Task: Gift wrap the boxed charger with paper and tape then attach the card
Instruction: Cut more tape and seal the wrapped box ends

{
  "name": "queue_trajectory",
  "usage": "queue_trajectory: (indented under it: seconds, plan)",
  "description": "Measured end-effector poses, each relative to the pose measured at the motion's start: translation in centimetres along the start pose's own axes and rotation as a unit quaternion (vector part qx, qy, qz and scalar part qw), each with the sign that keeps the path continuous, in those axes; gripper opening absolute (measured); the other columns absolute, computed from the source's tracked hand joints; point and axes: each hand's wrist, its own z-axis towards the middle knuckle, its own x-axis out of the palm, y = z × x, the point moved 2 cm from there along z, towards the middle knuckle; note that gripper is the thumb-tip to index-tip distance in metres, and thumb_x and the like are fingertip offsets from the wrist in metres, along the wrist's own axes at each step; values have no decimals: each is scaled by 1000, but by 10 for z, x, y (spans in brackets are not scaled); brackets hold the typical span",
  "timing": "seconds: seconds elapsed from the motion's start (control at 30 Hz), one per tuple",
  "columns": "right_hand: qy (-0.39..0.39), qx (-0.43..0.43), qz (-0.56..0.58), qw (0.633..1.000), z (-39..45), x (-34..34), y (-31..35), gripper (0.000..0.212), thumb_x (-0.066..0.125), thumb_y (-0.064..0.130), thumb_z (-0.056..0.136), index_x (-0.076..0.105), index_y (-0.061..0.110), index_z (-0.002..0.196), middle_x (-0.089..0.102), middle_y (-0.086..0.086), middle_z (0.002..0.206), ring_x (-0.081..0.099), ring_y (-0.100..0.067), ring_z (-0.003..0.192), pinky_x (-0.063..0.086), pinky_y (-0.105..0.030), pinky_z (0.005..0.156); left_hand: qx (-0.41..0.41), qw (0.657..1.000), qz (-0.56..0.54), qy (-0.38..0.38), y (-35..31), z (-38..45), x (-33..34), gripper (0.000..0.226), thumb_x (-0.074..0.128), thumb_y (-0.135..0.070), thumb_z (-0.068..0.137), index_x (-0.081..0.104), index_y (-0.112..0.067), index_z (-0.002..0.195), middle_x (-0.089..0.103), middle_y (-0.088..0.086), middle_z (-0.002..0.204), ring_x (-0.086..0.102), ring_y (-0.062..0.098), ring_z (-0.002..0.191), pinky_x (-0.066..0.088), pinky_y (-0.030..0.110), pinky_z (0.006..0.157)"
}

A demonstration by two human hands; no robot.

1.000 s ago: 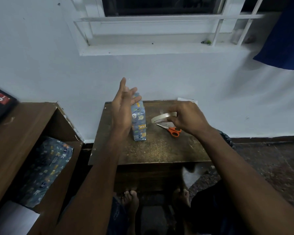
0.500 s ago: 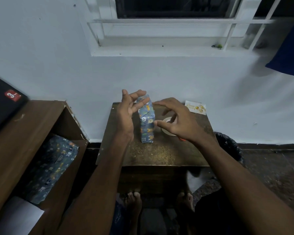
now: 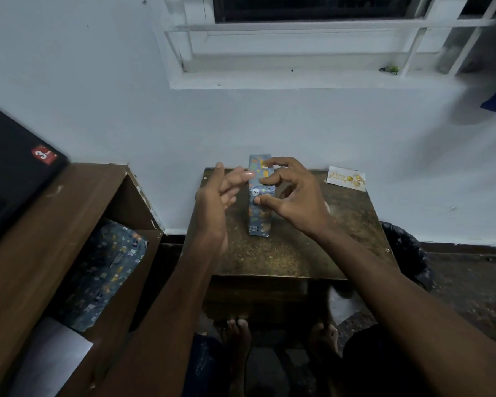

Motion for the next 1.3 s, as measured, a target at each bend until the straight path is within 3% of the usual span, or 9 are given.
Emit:
queue_trajectory:
  seconds: [0.1,0.23,0.37,0.57,0.87,0.97,1.07,1.13,1.3]
  plan:
    - [-11,-23,-4,1000,-3,4,4,31,98,12,67,74,13,86,68,-3,121,67,-8,110,53,-24,83,14,1000,14,-1,2,-6,3,64,33,-50,113,87,-20,100,72,-9,138,63,4,130,39,31,115]
    - [-11,-3,10,1000,-3,4,1,32,98,13,67,75,12,90,67,-3,121,68,-8,103,53,-25,76,22,999,0,-37,5,-8,8,61,38,-48,113,86,-12,102,75,-5,132,67,5,125,42,27,113]
    - [-1,9,15,1000,-4,2,0,33,98,13,68,76,12,92,64,-2,123,64,0,93,51,-23,73,37,998,2,-52,10,-8,9,63,38,-48,113,86,-8,100,77,-3,128,69,9,123,44,34,118]
    - [19,0,11,1000,-5,1,6,37,98,14,69,73,16,97,60,-6,126,64,-5,88,52,-21,65,68,994,31,-78,9,0,7,62,41,-43,114,85,-4,95,80,4,118,74,6,112,52,39,111]
    - [37,-8,-9,999,-6,1,7,47,99,30,68,73,12,103,58,-4,129,65,-13,89,53,-23,66,109,987,73,-96,12,8,3,62,43,-54,107,87,-13,88,82,-1,106,76,8,106,58,43,103]
    - [25,-4,-6,1000,-7,0,11,34,92,30,78,73,11,100,60,-4,126,66,-17,87,54,-24,69,108,986,81,-98,13,10,3,63,44,-57,104,87,-14,87,83,-1,104,76,6,104,58,45,103]
    - [17,9,16,1000,-7,-1,17,11,78,28,92,74,19,90,62,-2,121,66,-14,100,55,-29,80,110,984,95,-103,14,10,3,61,44,-57,105,87,-19,85,83,-4,102,76,5,104,58,47,103]
    - [10,21,20,1000,-6,-1,17,11,74,26,96,72,24,85,62,-1,119,65,-11,104,54,-29,81,113,981,113,-105,14,9,3,60,44,-58,105,88,-22,85,82,-8,102,75,3,102,58,47,102]
    - [5,27,20,999,-6,-1,11,9,80,16,92,74,10,93,63,-3,121,65,-12,82,51,-22,74,119,977,132,-113,16,9,4,60,44,-62,104,88,-26,84,82,-12,101,76,2,100,58,49,101]
